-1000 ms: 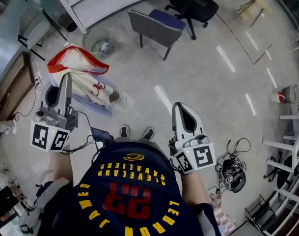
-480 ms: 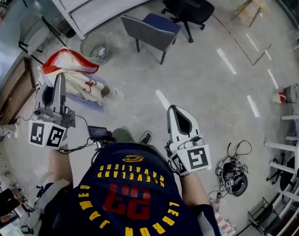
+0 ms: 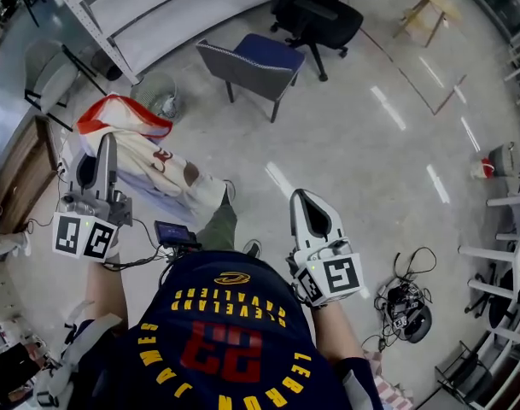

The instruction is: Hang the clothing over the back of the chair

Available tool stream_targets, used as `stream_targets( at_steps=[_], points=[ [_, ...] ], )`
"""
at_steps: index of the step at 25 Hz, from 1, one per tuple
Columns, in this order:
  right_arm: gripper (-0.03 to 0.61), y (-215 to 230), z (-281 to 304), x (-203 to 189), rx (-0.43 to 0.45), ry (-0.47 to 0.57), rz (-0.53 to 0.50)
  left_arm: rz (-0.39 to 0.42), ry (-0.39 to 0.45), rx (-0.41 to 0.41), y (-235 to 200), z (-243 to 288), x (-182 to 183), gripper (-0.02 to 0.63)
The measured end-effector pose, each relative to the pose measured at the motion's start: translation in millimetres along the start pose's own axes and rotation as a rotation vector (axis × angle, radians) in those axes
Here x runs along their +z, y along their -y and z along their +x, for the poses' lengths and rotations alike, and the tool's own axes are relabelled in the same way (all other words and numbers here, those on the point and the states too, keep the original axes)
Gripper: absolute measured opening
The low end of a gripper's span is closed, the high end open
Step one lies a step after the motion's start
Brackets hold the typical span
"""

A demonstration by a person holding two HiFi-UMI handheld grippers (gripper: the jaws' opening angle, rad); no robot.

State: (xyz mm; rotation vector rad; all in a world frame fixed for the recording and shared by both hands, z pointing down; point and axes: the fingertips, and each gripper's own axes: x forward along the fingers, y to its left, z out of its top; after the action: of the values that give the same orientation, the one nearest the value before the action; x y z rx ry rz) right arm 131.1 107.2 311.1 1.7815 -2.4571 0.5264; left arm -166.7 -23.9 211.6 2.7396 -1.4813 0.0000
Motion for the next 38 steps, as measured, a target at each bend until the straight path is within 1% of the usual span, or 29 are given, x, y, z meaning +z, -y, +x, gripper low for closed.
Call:
stream_targets(
  at_steps=[6, 10, 13, 16, 19, 23, 26, 30, 35, 38],
  points=[
    [-0.002, 25.1, 48.2, 1.3, -0.043, -0.026, 0.009, 0.002, 0.012, -0.078, -8.6, 60.5, -11.7, 0.022],
    [-0.002, 46.3, 103.2, 12.4, -0.075, -0.049, 0.016, 0.041, -0.012, -0.151, -19.7, 115.2, -24.2, 0.023],
    [-0.003, 46.1, 118.6, 15.9, -0.097, -0.052, 0.015, 0.044, -0.020, -0.203, -19.1, 127.6, -33.3, 0.023],
    [-0.002, 40.9, 129.6, 19.5, -0.111, -0.055, 0.008, 0.041, -0.018, -0.237, -22.2, 135.7, -37.5, 0.023],
    [-0.002, 44.4, 160.9, 26.6, -0.140, -0.068, -0.001, 0.040, -0.013, -0.272, -41.2, 167.1, -45.8, 0.023],
    [-0.002, 61.1, 211.7, 37.0, -0.179, -0.087, -0.003, 0.020, -0.018, -0.312, -70.7, 218.4, -58.8, 0.023],
    [-0.003, 72.8, 239.2, 41.8, -0.201, -0.088, -0.003, 0.010, -0.025, -0.337, -82.4, 243.1, -68.2, 0.023],
    [-0.003, 80.3, 258.1, 40.8, -0.203, -0.092, 0.001, 0.006, -0.038, -0.356, -83.2, 256.2, -79.0, 0.023],
    [-0.002, 71.6, 255.1, 33.3, -0.157, -0.084, 0.004, 0.007, -0.036, -0.338, -73.3, 237.4, -76.0, 0.023],
    [-0.002, 82.9, 280.8, 23.8, -0.132, -0.095, 0.017, 0.002, -0.046, -0.329, -78.9, 256.1, -87.6, 0.023]
  ],
)
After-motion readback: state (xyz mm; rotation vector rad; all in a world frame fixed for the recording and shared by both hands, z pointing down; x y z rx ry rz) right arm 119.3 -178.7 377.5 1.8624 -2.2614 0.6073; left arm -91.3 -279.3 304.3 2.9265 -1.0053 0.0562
